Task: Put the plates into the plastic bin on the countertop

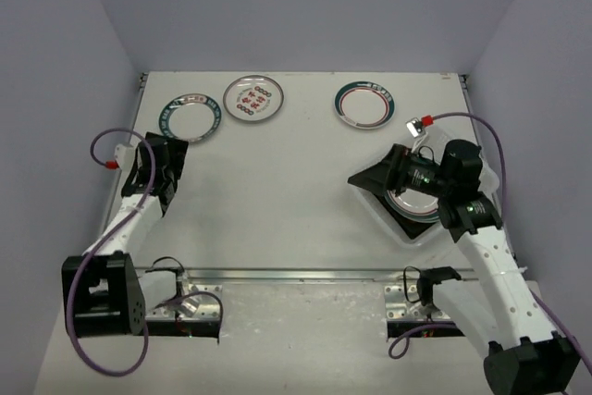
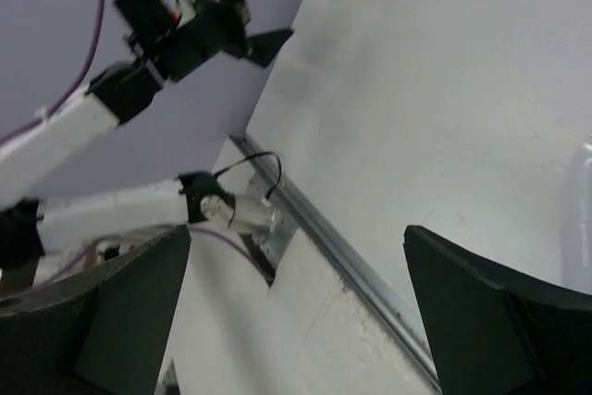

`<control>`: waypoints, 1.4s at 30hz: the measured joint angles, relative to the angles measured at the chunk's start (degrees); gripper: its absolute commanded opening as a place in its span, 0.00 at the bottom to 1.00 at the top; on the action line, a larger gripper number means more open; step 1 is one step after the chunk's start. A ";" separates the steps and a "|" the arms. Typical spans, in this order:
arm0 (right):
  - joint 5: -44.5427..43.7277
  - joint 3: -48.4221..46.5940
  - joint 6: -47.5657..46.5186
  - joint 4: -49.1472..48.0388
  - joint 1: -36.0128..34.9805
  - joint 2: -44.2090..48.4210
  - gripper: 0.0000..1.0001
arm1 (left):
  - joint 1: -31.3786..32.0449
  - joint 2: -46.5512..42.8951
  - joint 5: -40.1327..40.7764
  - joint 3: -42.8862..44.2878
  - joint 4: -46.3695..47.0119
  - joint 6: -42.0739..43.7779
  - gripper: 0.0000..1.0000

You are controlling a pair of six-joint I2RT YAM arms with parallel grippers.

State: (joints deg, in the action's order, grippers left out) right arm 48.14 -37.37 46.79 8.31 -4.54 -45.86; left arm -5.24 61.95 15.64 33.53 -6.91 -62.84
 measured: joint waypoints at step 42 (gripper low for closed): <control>-1.34 -5.06 -4.15 1.45 -7.08 1.82 0.99 | -11.87 19.77 -16.17 -2.27 22.36 -11.56 0.00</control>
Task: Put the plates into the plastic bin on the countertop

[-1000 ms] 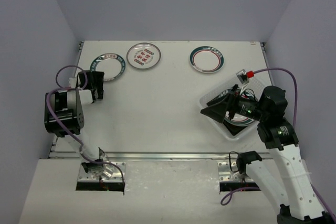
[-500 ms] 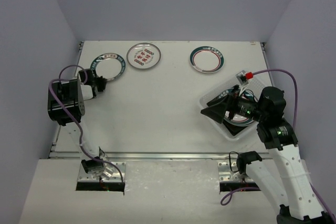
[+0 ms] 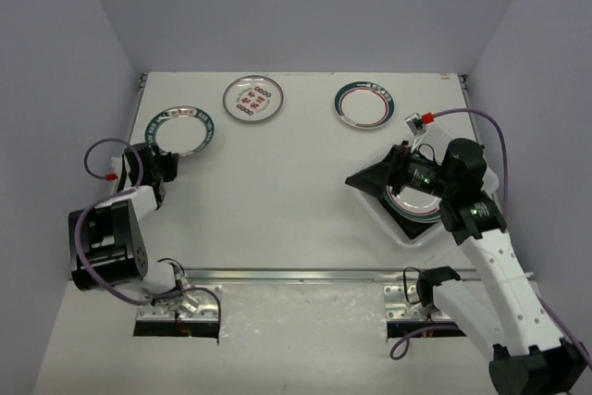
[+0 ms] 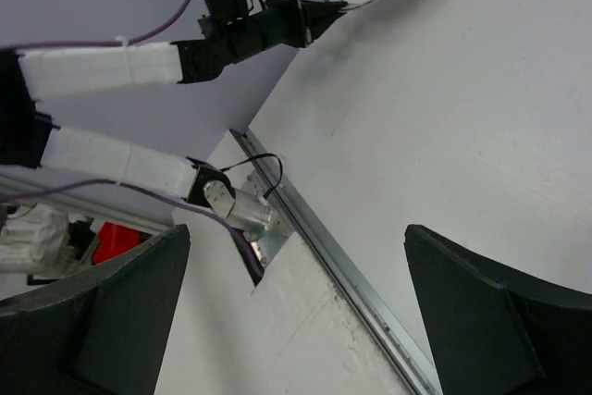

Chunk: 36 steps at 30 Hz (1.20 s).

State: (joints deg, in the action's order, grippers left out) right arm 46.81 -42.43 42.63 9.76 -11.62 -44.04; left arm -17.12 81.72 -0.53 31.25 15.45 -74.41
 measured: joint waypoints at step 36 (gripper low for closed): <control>-19.55 -1.61 -5.75 2.37 1.79 -19.58 0.00 | 40.47 -17.63 -11.39 5.59 -10.89 22.38 1.00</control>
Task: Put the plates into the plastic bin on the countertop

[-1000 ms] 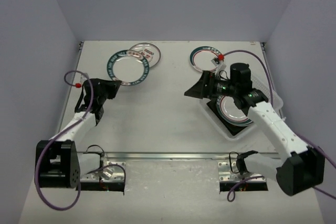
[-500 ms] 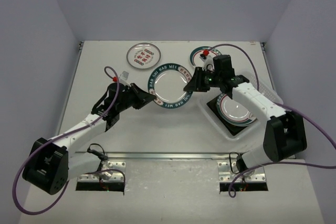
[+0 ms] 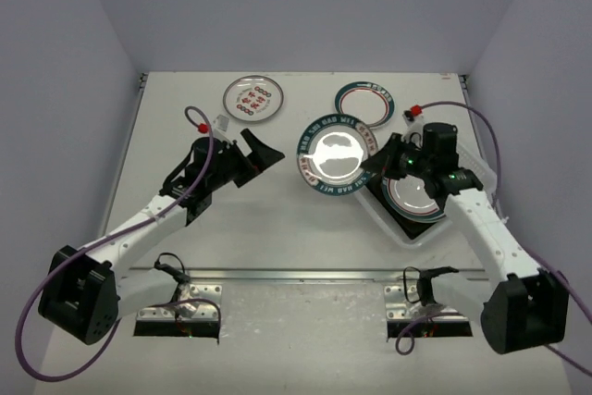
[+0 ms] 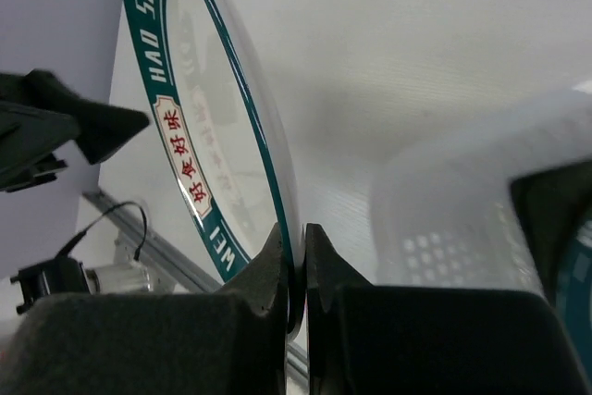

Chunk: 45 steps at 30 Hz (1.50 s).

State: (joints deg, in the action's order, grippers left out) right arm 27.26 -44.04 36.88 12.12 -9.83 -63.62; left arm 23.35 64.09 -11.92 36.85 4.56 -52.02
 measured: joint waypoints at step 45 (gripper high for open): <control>-20.14 6.25 -1.66 21.82 34.34 19.12 0.99 | -0.02 -8.25 6.15 0.96 -14.32 13.11 1.00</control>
State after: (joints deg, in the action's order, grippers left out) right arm 7.12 -37.79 35.22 33.94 24.51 -44.50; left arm 23.33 55.83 -5.78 37.80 -9.77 -38.91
